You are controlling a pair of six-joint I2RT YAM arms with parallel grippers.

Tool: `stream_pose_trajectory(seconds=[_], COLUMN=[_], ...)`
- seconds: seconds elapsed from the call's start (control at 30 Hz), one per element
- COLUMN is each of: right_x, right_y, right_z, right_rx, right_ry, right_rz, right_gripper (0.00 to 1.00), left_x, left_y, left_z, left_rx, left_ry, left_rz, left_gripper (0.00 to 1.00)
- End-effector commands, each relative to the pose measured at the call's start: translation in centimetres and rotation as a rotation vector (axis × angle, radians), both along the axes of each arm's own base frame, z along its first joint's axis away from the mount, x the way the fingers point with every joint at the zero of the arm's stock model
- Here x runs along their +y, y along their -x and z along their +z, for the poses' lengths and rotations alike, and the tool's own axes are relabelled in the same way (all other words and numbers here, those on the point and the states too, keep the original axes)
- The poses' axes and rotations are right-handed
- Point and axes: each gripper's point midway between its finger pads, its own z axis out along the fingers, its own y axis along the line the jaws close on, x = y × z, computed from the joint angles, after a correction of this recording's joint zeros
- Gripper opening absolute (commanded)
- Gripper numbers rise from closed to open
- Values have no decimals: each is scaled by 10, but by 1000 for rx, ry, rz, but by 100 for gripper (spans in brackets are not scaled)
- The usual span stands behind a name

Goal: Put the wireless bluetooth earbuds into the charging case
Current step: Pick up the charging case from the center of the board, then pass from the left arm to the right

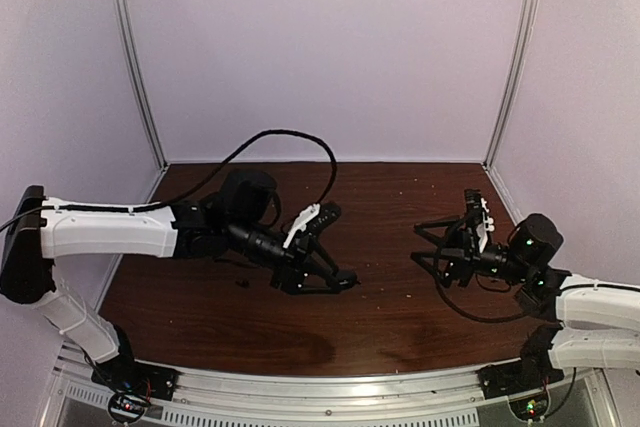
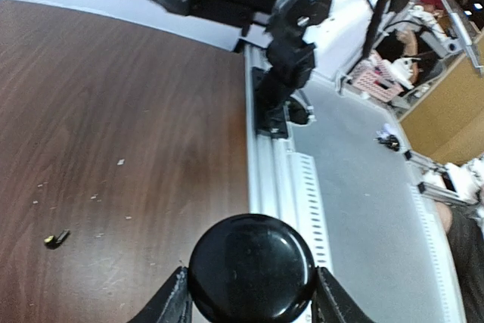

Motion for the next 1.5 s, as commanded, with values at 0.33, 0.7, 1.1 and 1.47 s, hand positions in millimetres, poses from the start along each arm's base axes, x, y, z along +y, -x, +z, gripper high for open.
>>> stream_pose_trajectory(seconds=[0.33,0.7,1.1,1.47], right_x=[50,108,130,131], right_y=[59,104,114,113], right_z=[45,43,34,27], right_rx=[-280,-439,-507,-534], right_ry=[82,264,327,364], right_rz=[115,236,253,216], right_gripper=[72,71,56,44], left_x=[24,22,18,15], left_y=[64,75,77,77], left_z=[83,91,89,86], left_rx=[261,333,349,378], left_ry=[164,156,147,132], left_rz=[-273,-330,-348,-356], left_gripper=[31,31,31,32])
